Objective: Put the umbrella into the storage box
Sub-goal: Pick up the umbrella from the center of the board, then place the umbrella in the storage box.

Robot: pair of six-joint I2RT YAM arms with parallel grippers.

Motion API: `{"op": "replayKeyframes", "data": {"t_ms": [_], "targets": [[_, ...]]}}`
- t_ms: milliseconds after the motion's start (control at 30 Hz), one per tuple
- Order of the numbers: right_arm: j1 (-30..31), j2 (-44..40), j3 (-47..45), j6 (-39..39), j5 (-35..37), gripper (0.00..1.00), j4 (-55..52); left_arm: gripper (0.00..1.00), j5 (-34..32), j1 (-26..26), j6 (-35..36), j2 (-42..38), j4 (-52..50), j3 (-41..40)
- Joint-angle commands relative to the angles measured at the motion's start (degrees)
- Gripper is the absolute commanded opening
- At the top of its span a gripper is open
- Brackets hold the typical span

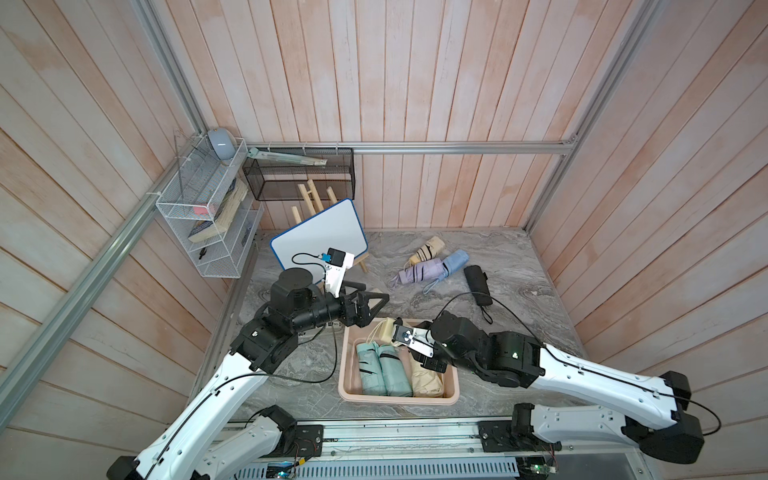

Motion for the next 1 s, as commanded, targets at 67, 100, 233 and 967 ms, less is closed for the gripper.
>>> {"op": "replayKeyframes", "data": {"t_ms": [67, 100, 233, 967], "targets": [[5.0, 3.7, 1.6, 24.0, 7.6, 0.38, 5.0, 1.0, -12.3, 0.5, -9.6, -4.1, -3.7, -3.1], [5.7, 4.6, 1.7, 27.4, 8.5, 0.38, 5.4, 1.0, -13.0, 0.6, -11.1, -4.6, -4.5, -3.6], [7.5, 8.2, 2.4, 37.7, 11.0, 0.37, 6.7, 1.0, -14.5, 0.6, -15.8, -6.4, -6.7, -5.7], [7.6, 18.3, 1.3, 82.3, 11.8, 0.29, -1.2, 1.0, -17.8, 0.8, -20.3, -11.3, -16.7, -10.4]]}}
